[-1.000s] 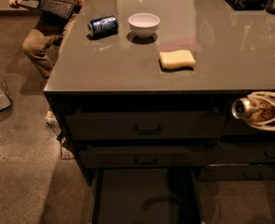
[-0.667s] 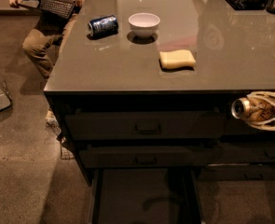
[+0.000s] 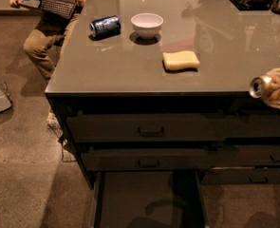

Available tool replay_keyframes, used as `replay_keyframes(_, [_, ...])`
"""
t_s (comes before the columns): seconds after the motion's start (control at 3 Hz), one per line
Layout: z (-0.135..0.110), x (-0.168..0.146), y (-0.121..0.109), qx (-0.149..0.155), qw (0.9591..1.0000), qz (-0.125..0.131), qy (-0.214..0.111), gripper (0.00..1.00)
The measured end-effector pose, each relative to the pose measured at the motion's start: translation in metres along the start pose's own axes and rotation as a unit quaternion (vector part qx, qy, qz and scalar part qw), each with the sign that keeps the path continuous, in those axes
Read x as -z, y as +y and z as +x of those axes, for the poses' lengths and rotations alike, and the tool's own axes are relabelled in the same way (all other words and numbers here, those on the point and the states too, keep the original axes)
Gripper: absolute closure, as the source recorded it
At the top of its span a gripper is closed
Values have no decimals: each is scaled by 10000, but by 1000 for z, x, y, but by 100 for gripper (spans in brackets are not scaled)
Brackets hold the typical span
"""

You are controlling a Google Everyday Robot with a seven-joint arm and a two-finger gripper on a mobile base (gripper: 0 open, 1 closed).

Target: Pick orange can from bottom drawer and place on counter

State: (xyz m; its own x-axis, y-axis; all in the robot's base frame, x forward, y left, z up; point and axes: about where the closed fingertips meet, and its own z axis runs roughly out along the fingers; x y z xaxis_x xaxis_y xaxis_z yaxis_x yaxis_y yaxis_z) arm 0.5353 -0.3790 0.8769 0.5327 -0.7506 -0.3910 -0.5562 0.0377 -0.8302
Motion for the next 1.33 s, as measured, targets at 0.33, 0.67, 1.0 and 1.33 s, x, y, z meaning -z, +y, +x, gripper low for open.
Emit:
replay_keyframes(0.33, [-6,4,-40,173,9996,-111,-168,100])
replay_keyframes(0.67, [-15,-15,-65,302,9976,-544,-298,100])
replay_keyframes(1.0, [-17,-47,-75,317,9936,-1021,-370,100])
replay_keyframes(1.33, [-6,-73,-81,142,9914,-1262,-316,100])
